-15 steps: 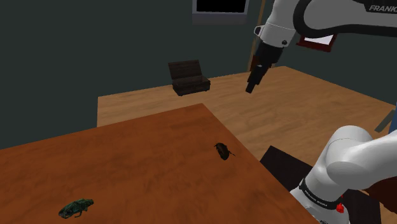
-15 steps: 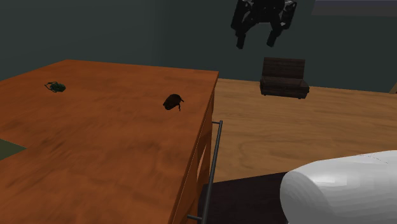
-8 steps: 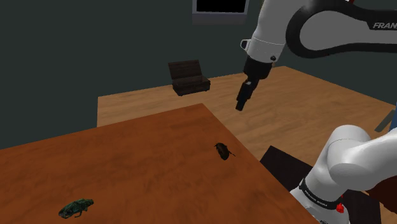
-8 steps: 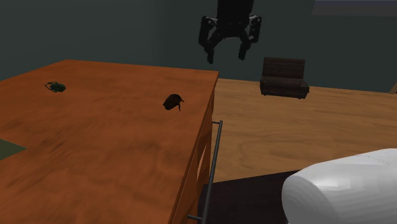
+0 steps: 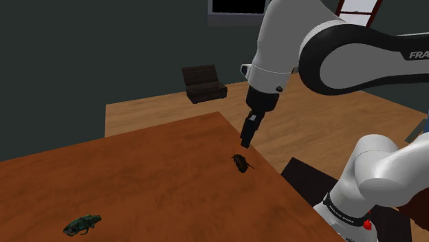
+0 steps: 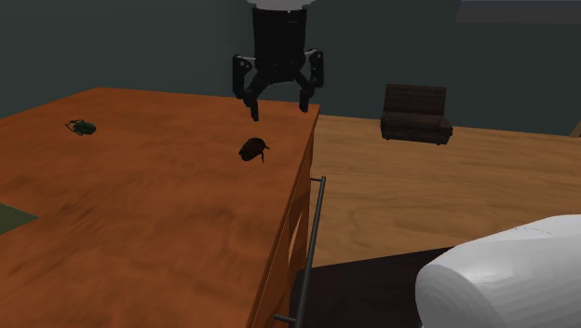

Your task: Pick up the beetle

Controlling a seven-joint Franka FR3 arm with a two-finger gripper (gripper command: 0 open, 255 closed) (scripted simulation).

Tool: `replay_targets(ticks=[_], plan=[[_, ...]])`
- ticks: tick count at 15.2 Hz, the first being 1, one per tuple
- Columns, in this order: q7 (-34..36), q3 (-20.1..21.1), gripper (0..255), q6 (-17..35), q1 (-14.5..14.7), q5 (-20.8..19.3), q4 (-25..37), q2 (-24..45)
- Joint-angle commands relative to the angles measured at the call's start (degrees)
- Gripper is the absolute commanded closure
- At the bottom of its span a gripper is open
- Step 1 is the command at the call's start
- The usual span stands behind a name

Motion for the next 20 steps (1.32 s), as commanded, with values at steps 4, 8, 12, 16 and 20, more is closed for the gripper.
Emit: replay_targets(ticks=[4, 8, 12, 16, 20], plan=[[4.39, 5.63, 0, 1.87, 1.92, 1.97, 0.74, 3.36], [4.36, 6.31, 0, 4.97, 2.11, 2.44, -2.11, 3.6], [4.36, 6.98, 0, 7.8, 2.25, 2.86, -4.52, 4.02], [4.3, 6.93, 255, 7.82, 2.26, 2.86, -4.63, 3.93], [4.3, 6.93, 255, 7.81, 2.27, 2.87, -4.64, 3.92]])
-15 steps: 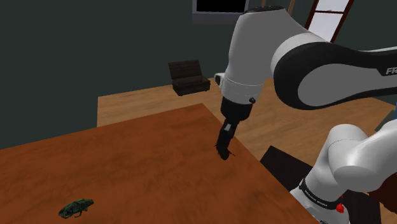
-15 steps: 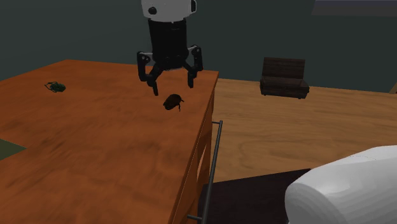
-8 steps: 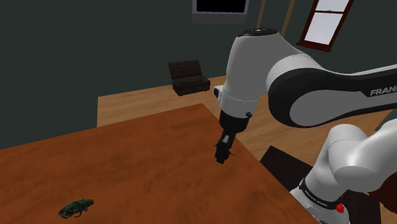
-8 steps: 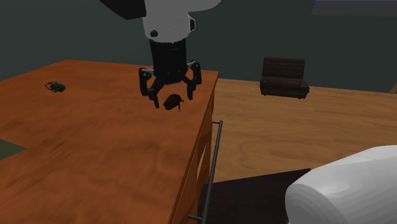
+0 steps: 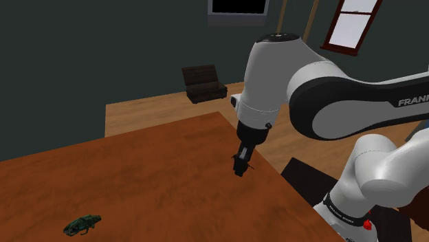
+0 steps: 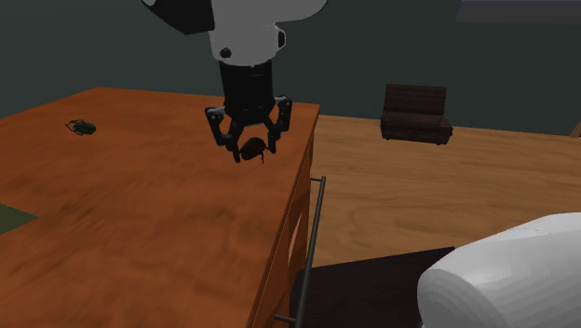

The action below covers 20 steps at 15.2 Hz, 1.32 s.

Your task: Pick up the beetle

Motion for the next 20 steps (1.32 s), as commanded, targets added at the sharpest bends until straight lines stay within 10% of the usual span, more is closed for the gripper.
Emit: replay_targets(ticks=[1, 20], plan=[[0.0, 0.0, 255, 0.0, 0.0, 0.0, 0.0, 0.0], [0.24, -2.4, 255, -11.64, -0.79, -1.79, 11.21, -0.4]])
